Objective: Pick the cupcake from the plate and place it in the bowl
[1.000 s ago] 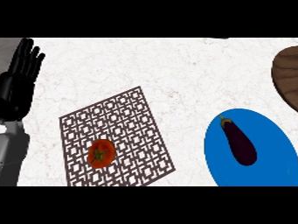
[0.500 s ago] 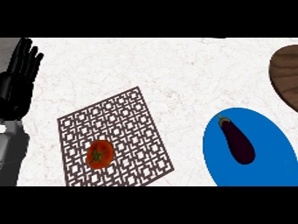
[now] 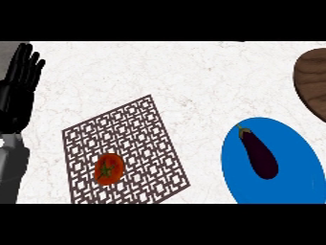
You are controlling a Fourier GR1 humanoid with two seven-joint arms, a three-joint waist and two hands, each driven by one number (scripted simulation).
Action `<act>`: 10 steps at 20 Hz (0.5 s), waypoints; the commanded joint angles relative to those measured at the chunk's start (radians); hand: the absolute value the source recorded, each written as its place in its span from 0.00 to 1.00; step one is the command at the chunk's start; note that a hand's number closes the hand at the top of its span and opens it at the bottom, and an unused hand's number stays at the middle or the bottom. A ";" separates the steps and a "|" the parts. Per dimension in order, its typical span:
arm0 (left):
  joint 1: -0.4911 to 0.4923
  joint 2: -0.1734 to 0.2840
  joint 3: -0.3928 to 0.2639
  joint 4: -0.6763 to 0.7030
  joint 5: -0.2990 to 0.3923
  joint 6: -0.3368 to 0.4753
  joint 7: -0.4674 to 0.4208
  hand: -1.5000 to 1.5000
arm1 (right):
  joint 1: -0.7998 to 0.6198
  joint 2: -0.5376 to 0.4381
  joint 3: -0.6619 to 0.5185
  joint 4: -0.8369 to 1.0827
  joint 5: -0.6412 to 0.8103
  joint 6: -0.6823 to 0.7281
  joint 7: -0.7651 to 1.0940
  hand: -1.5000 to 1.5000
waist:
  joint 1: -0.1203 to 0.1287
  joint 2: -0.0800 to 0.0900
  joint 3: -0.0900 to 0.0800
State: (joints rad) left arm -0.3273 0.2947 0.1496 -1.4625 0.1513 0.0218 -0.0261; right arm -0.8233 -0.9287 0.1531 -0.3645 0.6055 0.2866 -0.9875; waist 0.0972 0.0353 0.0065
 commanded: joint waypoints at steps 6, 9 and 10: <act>0.005 -0.001 0.014 0.019 0.006 0.001 -0.006 0.50 | -0.036 0.091 -0.043 0.125 -0.111 0.254 -0.141 0.00 | -0.014 0.000 0.000; -0.002 0.013 0.019 0.008 0.002 0.003 0.006 0.50 | -0.086 0.125 -0.116 0.151 -0.200 0.269 -0.086 0.00 | -0.008 -0.003 0.001; 0.009 -0.008 0.011 0.001 0.001 0.013 0.000 0.50 | -0.070 0.104 -0.140 0.166 -0.225 0.261 -0.099 0.00 | -0.018 -0.003 0.003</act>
State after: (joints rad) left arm -0.3270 0.2950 0.1601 -1.4583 0.1530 0.0280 -0.0257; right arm -0.8747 -0.8217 0.0841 -0.2508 0.4646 0.3564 -0.9513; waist 0.0879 0.0342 0.0079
